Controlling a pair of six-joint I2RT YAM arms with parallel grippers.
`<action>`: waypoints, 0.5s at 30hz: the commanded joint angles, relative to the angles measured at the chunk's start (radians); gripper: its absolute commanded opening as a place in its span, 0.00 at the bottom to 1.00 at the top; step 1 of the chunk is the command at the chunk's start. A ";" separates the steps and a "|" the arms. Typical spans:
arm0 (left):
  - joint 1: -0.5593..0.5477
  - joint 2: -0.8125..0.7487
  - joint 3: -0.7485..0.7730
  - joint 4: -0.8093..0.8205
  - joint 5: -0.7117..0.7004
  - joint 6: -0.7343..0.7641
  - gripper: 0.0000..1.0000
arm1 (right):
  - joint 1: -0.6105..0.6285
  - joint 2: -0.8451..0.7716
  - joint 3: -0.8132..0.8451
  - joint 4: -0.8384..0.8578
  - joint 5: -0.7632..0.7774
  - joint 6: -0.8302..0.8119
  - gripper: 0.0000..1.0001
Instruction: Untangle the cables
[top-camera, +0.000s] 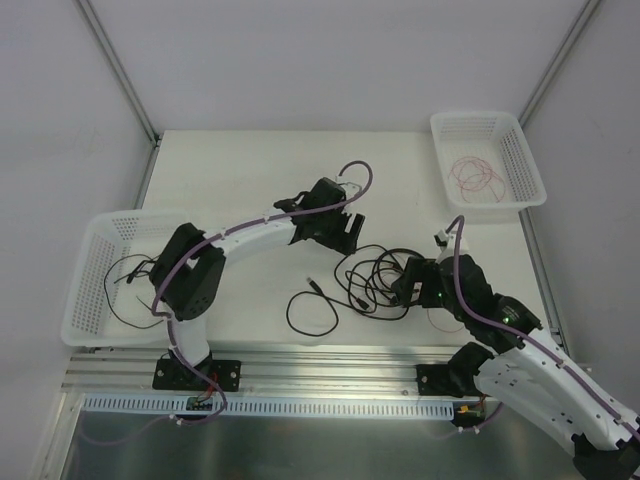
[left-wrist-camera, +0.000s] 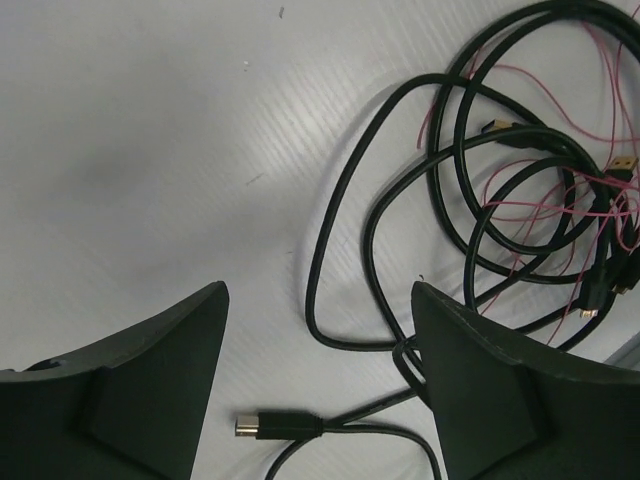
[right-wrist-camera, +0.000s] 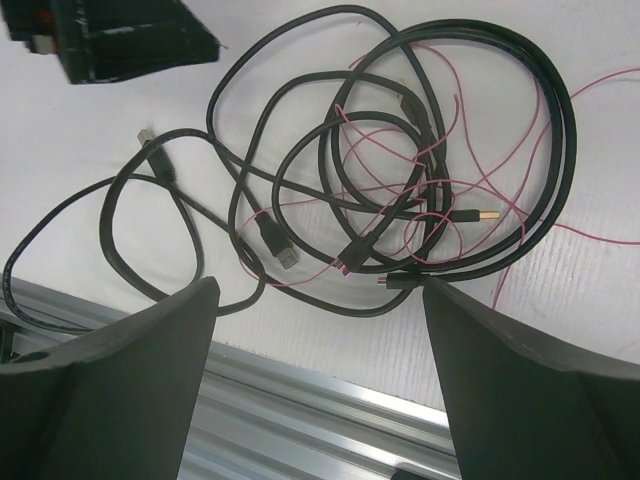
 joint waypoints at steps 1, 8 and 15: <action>-0.009 0.078 0.088 -0.006 0.116 0.110 0.72 | 0.003 -0.010 -0.014 0.030 0.012 0.016 0.88; -0.039 0.204 0.140 -0.006 0.126 0.148 0.61 | 0.006 0.001 -0.045 0.069 -0.012 0.020 0.88; -0.053 0.265 0.142 -0.001 0.057 0.135 0.29 | 0.005 0.016 -0.054 0.096 -0.019 0.032 0.87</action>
